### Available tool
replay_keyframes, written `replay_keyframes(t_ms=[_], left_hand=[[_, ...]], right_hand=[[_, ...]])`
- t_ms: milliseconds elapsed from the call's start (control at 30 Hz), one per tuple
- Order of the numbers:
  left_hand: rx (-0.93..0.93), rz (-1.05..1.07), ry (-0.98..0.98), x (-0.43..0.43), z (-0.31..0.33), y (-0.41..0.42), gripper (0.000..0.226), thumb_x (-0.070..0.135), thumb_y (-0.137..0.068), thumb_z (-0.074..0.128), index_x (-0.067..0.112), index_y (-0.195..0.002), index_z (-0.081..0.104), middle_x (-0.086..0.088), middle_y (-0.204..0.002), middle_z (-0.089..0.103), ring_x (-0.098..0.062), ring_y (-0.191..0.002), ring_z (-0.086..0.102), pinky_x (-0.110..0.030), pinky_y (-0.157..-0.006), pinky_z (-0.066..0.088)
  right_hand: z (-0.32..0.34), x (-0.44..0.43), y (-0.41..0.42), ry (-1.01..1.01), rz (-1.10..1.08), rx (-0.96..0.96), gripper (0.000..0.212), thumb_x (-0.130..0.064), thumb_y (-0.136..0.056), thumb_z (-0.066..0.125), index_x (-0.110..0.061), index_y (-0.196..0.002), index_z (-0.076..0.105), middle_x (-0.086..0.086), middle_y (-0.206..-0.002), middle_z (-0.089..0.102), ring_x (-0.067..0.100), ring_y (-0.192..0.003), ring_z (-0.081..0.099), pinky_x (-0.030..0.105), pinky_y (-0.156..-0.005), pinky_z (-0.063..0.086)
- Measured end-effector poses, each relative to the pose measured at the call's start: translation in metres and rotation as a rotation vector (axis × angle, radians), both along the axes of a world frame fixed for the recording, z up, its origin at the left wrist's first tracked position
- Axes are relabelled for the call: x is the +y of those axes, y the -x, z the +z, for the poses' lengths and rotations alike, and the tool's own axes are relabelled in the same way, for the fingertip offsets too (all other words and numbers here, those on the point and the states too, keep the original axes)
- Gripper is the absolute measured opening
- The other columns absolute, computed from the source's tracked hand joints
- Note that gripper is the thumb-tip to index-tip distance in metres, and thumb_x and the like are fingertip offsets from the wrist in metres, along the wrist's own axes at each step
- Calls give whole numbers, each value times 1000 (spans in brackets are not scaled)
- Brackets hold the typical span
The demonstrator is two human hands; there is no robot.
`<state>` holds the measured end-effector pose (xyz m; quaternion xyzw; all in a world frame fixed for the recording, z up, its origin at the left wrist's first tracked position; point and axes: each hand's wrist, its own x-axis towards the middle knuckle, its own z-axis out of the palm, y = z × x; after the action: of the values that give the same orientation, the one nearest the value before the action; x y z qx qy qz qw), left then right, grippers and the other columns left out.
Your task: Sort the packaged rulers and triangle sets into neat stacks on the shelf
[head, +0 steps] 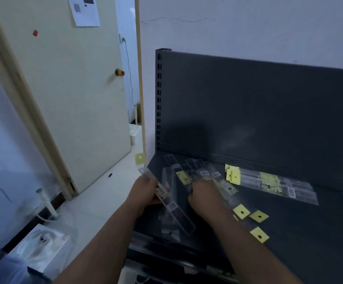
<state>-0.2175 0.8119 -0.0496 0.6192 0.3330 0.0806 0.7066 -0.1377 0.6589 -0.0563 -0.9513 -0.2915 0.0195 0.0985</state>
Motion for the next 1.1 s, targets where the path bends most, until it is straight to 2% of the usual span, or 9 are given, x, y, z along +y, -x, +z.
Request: replay_keyframes(t_ms=[100, 200, 400, 533, 600, 733, 933, 1033, 1100], left_hand=[[-27, -40, 29, 5, -7, -6, 19, 12, -100, 40, 5, -93, 56, -15, -78, 72, -25, -70, 72, -36, -60, 59], [-48, -77, 64, 11, -10, -8, 24, 13, -100, 40, 1, -91, 59, -24, -86, 71, -39, -84, 70, -56, -80, 56], [-98, -132, 236, 18, -14, -8, 23, 11, -102, 37, -5, -101, 54, -24, -79, 65, -37, -74, 67, -49, -74, 58], [-114, -157, 362, 26, -12, -14, 31, 22, -102, 41, -4, -103, 56, -16, -63, 57, -31, -58, 63, -50, -68, 57], [-120, -196, 439, 28, -3, -15, 43, 38, -102, 40, 0, -95, 59, -8, -58, 51, -23, -51, 58, -43, -64, 58], [-106, -370, 616, 31, 16, -19, 58, 55, -95, 43, 3, -81, 62, -6, -56, 48, -20, -50, 55, -38, -69, 54], [-12, -756, 250, 9, 26, -6, 28, 25, -70, 77, 8, -86, 63, -5, -71, 66, -16, -61, 64, -30, -61, 52], [-13, -670, 197, 3, 23, -3, 18, 12, -76, 75, 6, -89, 65, -7, -68, 68, -16, -56, 63, -28, -57, 51], [-7, -550, 217, 5, 20, -4, 7, 5, -82, 69, 4, -88, 64, -10, -65, 67, -18, -51, 62, -27, -51, 52]], right_hand=[[4, 10, 4, 94, -22, -74, 21, -8, -91, 49, -6, -106, 63, 13, -108, 65, 28, -97, 63, 29, -72, 45], [12, 14, 3, 88, -127, -67, 19, -15, -91, 48, -9, -91, 66, 12, -94, 67, 29, -89, 65, 31, -69, 47], [24, -3, -3, -546, -416, 80, 40, -11, -85, 56, -20, -48, 42, -3, -50, 44, 13, -48, 42, 26, -54, 36], [32, -19, 8, -920, -385, 340, 16, -7, -86, 67, -15, -73, 69, 1, -77, 69, 12, -69, 61, 23, -68, 51], [35, -30, 8, -955, -353, 366, 12, -4, -86, 67, -14, -83, 72, 0, -86, 71, 8, -74, 62, 9, -65, 50], [39, -49, 4, -900, -284, 332, 16, 2, -87, 64, -10, -87, 75, 2, -100, 71, 9, -88, 65, 4, -68, 48], [48, -37, -7, -823, -135, 251, 18, 1, -86, 65, -10, -94, 76, -2, -124, 57, 5, -104, 57, -2, -74, 41], [43, -30, -12, -717, -89, 237, 29, -1, -92, 58, -16, -114, 70, -6, -138, 45, 7, -123, 45, 3, -92, 36], [33, -40, -19, -533, -207, 156, 38, -8, -93, 56, -18, -130, 58, 0, -142, 45, 17, -127, 47, 17, -100, 36]])
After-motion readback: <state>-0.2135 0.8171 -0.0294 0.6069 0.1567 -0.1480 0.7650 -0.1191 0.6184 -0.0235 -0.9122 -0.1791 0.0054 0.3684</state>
